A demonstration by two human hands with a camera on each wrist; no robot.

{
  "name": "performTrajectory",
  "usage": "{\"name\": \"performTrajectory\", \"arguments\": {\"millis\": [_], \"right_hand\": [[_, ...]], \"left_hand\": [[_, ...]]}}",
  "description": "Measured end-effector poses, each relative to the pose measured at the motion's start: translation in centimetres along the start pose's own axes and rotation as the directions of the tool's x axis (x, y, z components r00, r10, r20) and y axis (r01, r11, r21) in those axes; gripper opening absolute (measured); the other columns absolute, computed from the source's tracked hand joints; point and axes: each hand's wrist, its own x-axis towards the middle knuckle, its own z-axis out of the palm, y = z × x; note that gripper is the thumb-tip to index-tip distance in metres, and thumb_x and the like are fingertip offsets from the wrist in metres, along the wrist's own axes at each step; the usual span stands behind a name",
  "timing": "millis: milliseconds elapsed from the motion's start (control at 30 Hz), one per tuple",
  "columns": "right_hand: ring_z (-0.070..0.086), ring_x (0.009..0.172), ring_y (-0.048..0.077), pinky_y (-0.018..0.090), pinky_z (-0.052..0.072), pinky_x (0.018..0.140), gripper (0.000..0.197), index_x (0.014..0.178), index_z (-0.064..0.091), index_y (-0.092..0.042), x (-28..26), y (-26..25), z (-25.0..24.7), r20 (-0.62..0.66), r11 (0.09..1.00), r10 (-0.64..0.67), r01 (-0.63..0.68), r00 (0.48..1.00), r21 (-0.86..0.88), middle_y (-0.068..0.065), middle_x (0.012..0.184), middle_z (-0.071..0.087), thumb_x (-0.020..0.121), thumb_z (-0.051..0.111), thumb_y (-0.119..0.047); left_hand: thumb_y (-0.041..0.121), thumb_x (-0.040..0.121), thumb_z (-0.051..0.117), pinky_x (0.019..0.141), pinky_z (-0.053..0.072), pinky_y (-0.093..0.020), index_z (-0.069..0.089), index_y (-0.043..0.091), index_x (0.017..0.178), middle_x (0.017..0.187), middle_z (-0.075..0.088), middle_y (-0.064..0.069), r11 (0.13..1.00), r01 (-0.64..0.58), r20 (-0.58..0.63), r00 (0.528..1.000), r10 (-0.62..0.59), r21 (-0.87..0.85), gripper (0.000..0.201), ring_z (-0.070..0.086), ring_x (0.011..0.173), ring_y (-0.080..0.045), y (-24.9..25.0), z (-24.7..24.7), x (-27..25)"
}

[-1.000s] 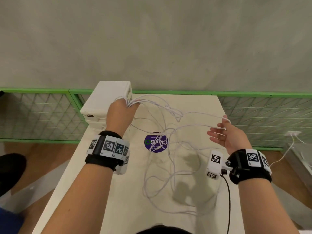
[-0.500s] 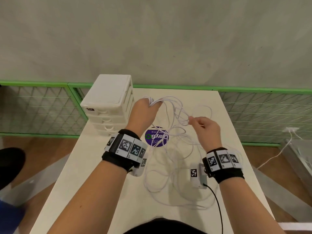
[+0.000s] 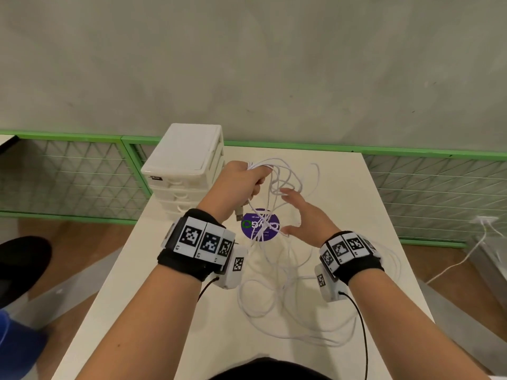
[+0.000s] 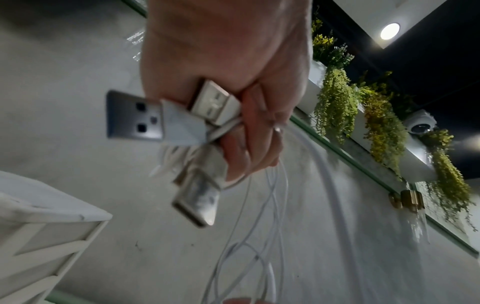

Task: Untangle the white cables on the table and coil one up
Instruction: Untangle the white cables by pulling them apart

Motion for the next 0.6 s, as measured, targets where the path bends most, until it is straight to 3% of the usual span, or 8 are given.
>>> {"name": "performTrajectory", "arguments": {"millis": [167, 233, 300, 333, 400, 433, 500, 600], "right_hand": [[0.015, 0.144, 0.009, 0.038, 0.002, 0.119, 0.08, 0.148, -0.006, -0.035, 0.2, -0.3, 1.7, 0.133, 0.982, -0.122, 0.138, 0.984, -0.125, -0.011, 0.149, 0.036, 0.094, 0.052, -0.025], [0.009, 0.145, 0.009, 0.035, -0.002, 0.119, 0.086, 0.142, -0.018, -0.038, 0.4, -0.7, 2.1, 0.146, 0.968, -0.164, 0.187, 0.976, -0.164, -0.011, 0.147, 0.039, 0.093, 0.052, -0.038], [0.017, 0.144, 0.01, 0.034, -0.001, 0.119, 0.092, 0.141, -0.022, -0.04, 0.5, -1.2, 2.4, 0.17, 0.963, -0.183, 0.211, 0.968, -0.165, -0.01, 0.14, 0.049, 0.089, 0.054, -0.047], [0.03, 0.138, 0.011, 0.032, 0.003, 0.118, 0.091, 0.142, -0.019, -0.04, 0.5, -1.2, 2.4, 0.184, 0.966, -0.179, 0.208, 0.967, -0.155, -0.009, 0.13, 0.058, 0.089, 0.054, -0.046], [0.058, 0.103, 0.016, 0.026, 0.029, 0.107, 0.081, 0.145, -0.01, -0.043, 0.6, -1.0, 2.6, 0.185, 0.976, -0.157, 0.181, 0.97, -0.119, -0.004, 0.094, 0.069, 0.093, 0.052, -0.033], [0.059, 0.082, 0.018, 0.026, 0.04, 0.091, 0.076, 0.145, -0.002, -0.044, 0.5, -0.8, 2.5, 0.161, 0.981, -0.151, 0.168, 0.975, -0.097, 0.0, 0.079, 0.065, 0.095, 0.051, -0.027], [0.049, 0.063, 0.014, 0.025, 0.042, 0.069, 0.063, 0.143, 0.02, -0.047, 0.1, -0.6, 2.0, 0.076, 0.988, -0.151, 0.153, 0.986, -0.031, -0.002, 0.066, 0.054, 0.095, 0.051, -0.02], [0.05, 0.063, 0.001, 0.013, 0.041, 0.067, 0.043, 0.122, 0.056, -0.044, -0.5, -0.9, 0.7, -0.094, 0.978, -0.088, 0.104, 0.992, 0.183, -0.021, 0.065, 0.054, 0.087, 0.065, -0.022]], "left_hand": [[0.022, 0.093, 0.055, 0.037, 0.017, -0.016, 0.045, 0.015, 0.063, 0.044, 0.031, 0.006, 0.99, 0.054, 0.053, 0.997, -0.047, -0.131, 0.033, 0.021, 0.038, -0.01, 0.1, -1.3, -0.7], [0.021, 0.094, 0.053, 0.036, 0.016, -0.016, 0.043, 0.015, 0.062, 0.045, 0.029, 0.006, 0.978, 0.095, 0.097, 0.992, -0.078, -0.186, 0.034, 0.02, 0.036, -0.008, 0.1, -1.7, -0.9], [0.021, 0.094, 0.052, 0.037, 0.015, -0.017, 0.043, 0.016, 0.061, 0.045, 0.028, 0.007, 0.966, 0.124, 0.104, 0.989, -0.102, -0.228, 0.034, 0.02, 0.035, -0.007, 0.1, -2.1, -1.0], [0.021, 0.093, 0.053, 0.038, 0.015, -0.017, 0.043, 0.016, 0.061, 0.045, 0.028, 0.007, 0.966, 0.124, 0.077, 0.991, -0.109, -0.228, 0.034, 0.02, 0.036, -0.008, 0.1, -2.4, -0.9], [0.02, 0.091, 0.055, 0.039, 0.016, -0.017, 0.045, 0.015, 0.061, 0.043, 0.03, 0.007, 0.978, 0.097, -0.034, 0.994, -0.105, -0.186, 0.032, 0.021, 0.038, -0.01, -0.2, -3.1, -0.8], [0.018, 0.09, 0.056, 0.039, 0.016, -0.018, 0.046, 0.015, 0.061, 0.043, 0.032, 0.006, 0.985, 0.084, -0.101, 0.99, -0.1, -0.154, 0.031, 0.021, 0.039, -0.012, -0.4, -3.5, -0.7], [0.018, 0.089, 0.057, 0.042, 0.022, -0.02, 0.047, 0.012, 0.063, 0.048, 0.039, 0.002, 0.995, 0.088, -0.244, 0.965, -0.096, -0.042, 0.028, 0.027, 0.043, -0.015, -1.3, -4.7, -0.3], [0.021, 0.089, 0.053, 0.054, 0.032, -0.027, 0.05, 0.006, 0.068, 0.062, 0.047, -0.006, 0.953, 0.174, -0.451, 0.891, -0.045, 0.248, 0.026, 0.043, 0.06, -0.024, -3.4, -6.0, 0.6]]}}
